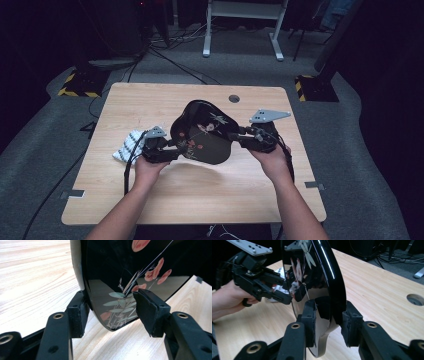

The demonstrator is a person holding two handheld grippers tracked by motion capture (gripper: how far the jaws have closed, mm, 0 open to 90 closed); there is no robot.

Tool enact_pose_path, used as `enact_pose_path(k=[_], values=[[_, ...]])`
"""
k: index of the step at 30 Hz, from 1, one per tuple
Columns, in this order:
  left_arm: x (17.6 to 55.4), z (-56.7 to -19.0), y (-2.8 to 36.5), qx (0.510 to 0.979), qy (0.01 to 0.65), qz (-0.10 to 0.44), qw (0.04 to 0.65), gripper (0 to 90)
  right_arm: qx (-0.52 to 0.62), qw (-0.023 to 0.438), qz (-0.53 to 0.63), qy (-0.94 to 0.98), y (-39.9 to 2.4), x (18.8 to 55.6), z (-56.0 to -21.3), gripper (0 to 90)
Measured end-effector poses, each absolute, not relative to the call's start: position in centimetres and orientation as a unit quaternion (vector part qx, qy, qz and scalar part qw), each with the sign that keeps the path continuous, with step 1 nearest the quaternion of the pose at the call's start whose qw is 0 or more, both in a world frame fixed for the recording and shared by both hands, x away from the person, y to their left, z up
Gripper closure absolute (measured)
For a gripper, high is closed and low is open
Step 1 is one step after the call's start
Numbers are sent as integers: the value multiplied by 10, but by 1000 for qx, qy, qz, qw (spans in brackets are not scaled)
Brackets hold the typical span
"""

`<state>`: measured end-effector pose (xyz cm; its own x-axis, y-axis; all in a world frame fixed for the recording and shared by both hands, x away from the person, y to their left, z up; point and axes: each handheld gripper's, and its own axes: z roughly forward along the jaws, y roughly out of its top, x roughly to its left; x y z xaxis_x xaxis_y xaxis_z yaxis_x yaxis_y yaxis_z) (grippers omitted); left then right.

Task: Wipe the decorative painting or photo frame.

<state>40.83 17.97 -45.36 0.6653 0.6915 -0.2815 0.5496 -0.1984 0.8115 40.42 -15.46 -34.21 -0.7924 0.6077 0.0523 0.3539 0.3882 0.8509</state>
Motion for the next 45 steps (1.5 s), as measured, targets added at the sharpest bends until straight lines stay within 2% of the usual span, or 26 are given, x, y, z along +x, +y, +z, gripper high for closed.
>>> enact_pose_path(k=[15, 24, 26, 27, 30, 32, 36, 45], values=[[403, -466, 169, 778, 422, 93, 456, 472, 269, 128, 444, 845, -159, 438, -363, 619], [404, -467, 168, 784, 419, 100, 446, 466, 268, 137, 446, 843, -158, 442, -367, 601], [405, -467, 168, 785, 419, 92, 448, 443, 269, 138, 449, 841, -156, 442, -367, 536], [405, -467, 168, 785, 419, 92, 448, 426, 269, 138, 449, 841, -156, 442, -367, 536], [404, -466, 166, 788, 417, 95, 443, 383, 262, 137, 455, 840, -155, 443, -368, 422], [404, -465, 166, 792, 416, 97, 437, 347, 263, 139, 467, 832, -157, 443, -367, 388], [403, -461, 168, 786, 423, 111, 437, 267, 267, 147, 484, 820, -163, 440, -362, 355], [387, -434, 195, 762, 433, 132, 464, 240, 275, 156, 492, 811, -180, 425, -351, 327]])
